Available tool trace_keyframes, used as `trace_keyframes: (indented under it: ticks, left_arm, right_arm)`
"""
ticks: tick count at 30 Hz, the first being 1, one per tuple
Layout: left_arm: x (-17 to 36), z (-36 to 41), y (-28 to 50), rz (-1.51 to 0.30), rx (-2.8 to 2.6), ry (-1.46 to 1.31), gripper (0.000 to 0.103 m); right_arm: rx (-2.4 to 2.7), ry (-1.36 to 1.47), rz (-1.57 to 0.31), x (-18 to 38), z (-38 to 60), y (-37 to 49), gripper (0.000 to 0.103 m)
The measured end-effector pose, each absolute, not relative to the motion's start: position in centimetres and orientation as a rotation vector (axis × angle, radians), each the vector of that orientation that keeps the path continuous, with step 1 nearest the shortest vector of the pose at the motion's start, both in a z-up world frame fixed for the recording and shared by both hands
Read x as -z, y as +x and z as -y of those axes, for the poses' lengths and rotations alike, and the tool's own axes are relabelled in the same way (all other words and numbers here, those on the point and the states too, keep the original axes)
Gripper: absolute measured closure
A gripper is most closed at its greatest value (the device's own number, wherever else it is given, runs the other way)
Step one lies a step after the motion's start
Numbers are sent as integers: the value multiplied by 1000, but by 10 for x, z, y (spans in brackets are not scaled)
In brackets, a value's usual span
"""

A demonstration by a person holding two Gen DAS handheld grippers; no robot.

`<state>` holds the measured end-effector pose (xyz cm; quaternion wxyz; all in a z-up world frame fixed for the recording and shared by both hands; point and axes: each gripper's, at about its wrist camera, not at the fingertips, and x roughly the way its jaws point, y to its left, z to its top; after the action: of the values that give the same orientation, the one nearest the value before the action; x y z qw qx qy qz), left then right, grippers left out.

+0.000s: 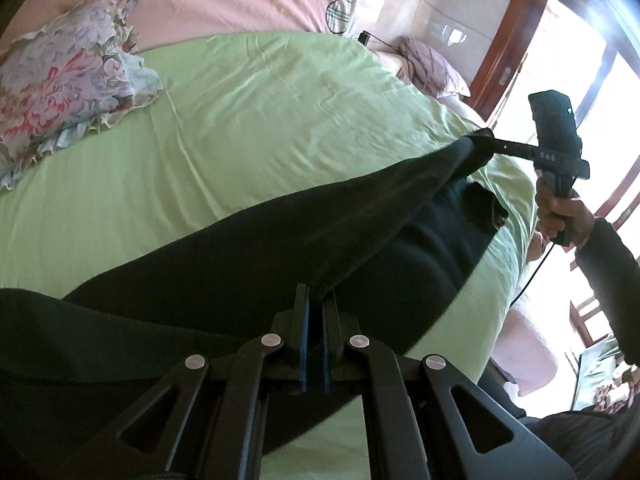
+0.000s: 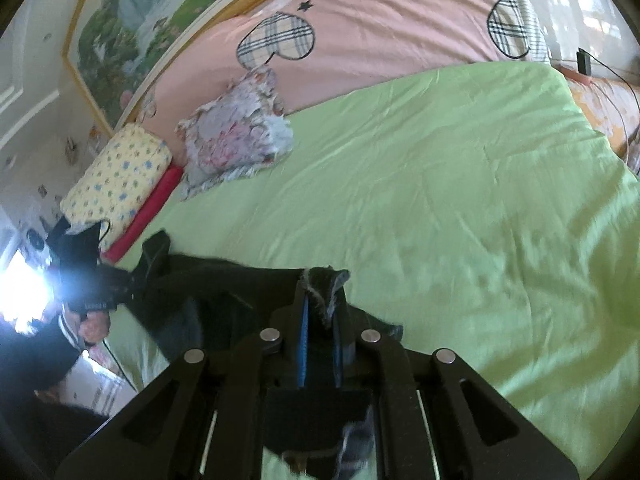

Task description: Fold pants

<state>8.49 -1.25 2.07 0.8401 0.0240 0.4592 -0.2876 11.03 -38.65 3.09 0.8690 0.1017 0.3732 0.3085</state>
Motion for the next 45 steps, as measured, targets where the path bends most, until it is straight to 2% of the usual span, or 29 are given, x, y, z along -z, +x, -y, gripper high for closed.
trace_keyframes:
  ticks: [21, 27, 29, 30, 32, 33, 38, 45]
  left_arm:
    - [14, 29, 42, -974, 690, 179, 100]
    - [29, 31, 46, -1005, 682, 164, 96]
    - [26, 27, 44, -1011, 683, 149, 89]
    - [25, 25, 43, -1014, 685, 137, 81]
    - [21, 17, 38, -1009, 681, 107, 74]
    - [21, 13, 37, -1008, 671, 96, 71]
    - [14, -17, 26, -991, 613, 18, 71]
    - [3, -76, 22, -951, 470, -70, 67]
  right_arm:
    - [-573, 80, -859, -3, 397, 51, 96]
    - [-517, 30, -915, 18, 389, 49, 96]
    - [-511, 70, -904, 15, 393, 48, 89]
    - [-492, 90, -910, 12, 396, 48, 84]
    - [-455, 122, -910, 4, 402, 45, 55]
    - [-436, 142, -883, -3, 406, 40, 47]
    - [-459, 207, -769, -35, 401, 21, 46]
    - [-657, 227, -775, -38, 313, 35, 46]
